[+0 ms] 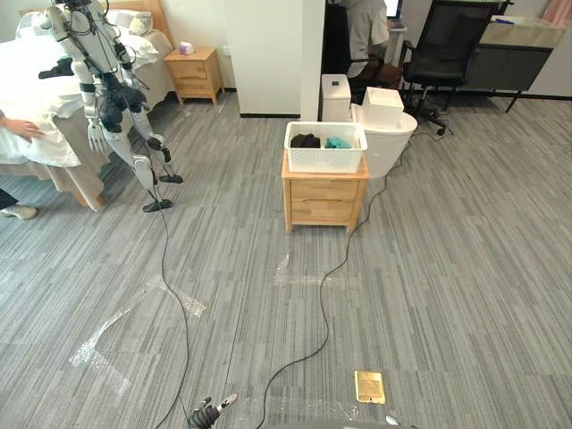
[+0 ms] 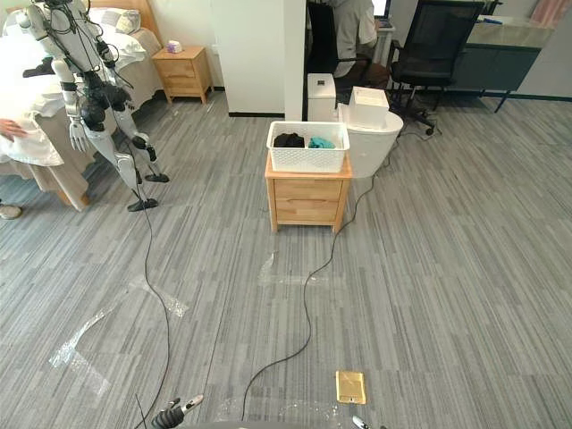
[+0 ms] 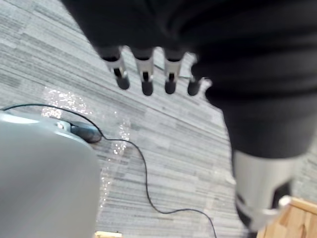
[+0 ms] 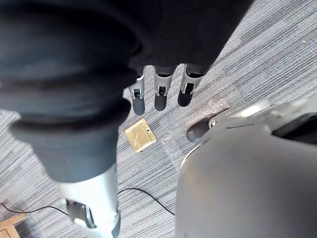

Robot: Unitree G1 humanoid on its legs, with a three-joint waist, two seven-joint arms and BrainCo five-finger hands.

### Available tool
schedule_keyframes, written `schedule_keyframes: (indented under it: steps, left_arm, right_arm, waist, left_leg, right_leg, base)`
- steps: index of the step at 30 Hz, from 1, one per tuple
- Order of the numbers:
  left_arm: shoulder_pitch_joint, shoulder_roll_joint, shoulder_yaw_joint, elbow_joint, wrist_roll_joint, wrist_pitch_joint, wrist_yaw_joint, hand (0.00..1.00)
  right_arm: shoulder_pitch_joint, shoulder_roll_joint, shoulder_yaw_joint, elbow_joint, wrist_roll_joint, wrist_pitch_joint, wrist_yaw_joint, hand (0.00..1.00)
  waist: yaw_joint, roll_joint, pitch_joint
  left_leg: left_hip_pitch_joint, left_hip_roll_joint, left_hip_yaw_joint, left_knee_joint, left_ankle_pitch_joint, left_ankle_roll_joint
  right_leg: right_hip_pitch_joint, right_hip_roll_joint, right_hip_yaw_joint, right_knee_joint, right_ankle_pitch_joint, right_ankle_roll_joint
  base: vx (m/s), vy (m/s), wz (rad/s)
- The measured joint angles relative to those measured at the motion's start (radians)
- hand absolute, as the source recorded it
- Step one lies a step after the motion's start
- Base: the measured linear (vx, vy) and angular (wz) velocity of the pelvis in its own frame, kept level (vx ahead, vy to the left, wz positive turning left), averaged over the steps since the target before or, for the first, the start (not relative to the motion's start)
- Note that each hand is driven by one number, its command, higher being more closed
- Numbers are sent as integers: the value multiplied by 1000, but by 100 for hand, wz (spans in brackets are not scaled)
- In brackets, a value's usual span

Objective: Pick up the laundry basket with both hands and put the clothes into the washing machine.

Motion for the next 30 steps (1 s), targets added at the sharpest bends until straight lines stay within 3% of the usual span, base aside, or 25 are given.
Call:
schedule_keyframes:
  steps: [30]
  left_arm:
    - [-14,3,0,17,-48,1,-39,0]
  right_arm:
    - [-34,17,-25,10,-4,0,26,0]
  waist:
    - [0,-3,33]
  left_leg:
    - [27,1,-4,-5,0,-1]
  right_leg:
    - [39,-1,-18,-12,-5,13]
  base:
    - [-37,-19,1]
